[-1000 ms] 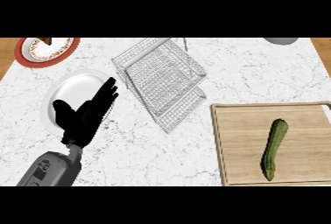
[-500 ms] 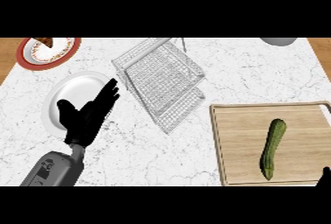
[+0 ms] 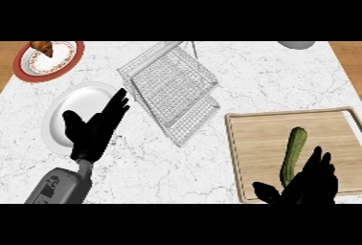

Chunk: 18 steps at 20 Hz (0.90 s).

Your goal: Pick the squash from the tray and place it in the tiered basket

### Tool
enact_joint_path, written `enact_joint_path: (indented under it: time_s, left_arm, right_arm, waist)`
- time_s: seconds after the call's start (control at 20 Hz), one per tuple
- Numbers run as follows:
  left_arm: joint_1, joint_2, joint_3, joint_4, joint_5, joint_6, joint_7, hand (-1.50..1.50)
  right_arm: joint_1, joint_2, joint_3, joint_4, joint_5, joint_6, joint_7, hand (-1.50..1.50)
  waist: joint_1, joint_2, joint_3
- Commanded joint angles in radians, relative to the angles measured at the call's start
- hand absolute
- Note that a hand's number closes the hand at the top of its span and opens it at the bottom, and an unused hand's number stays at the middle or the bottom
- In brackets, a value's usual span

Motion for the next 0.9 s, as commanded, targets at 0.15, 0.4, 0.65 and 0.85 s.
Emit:
enact_joint_path:
  time_s: [0.15,0.4,0.65,0.85]
  left_arm:
    - [0.022,0.019,0.054,-0.017,0.025,-0.040,0.001,0.00]
    - [0.023,-0.013,0.044,-0.001,-0.001,-0.030,-0.001,0.00]
    - [-0.010,-0.032,0.051,0.020,-0.035,-0.020,-0.002,0.00]
    - [0.017,-0.020,0.071,0.030,-0.019,-0.064,-0.012,0.00]
  right_arm:
    - [-0.032,0.002,-0.019,0.014,0.030,0.022,0.194,-1.50]
    - [-0.058,0.002,-0.018,0.125,0.021,-0.093,0.205,-1.50]
    - [-0.081,0.002,-0.049,0.100,0.008,-0.079,0.171,-1.50]
    - [-0.042,0.002,-0.091,0.121,-0.018,-0.145,0.111,-1.50]
  waist:
    - [-0.017,-0.006,0.001]
    - [-0.016,-0.004,0.001]
    - [-0.018,-0.004,0.001]
    - [-0.019,-0.003,0.001]
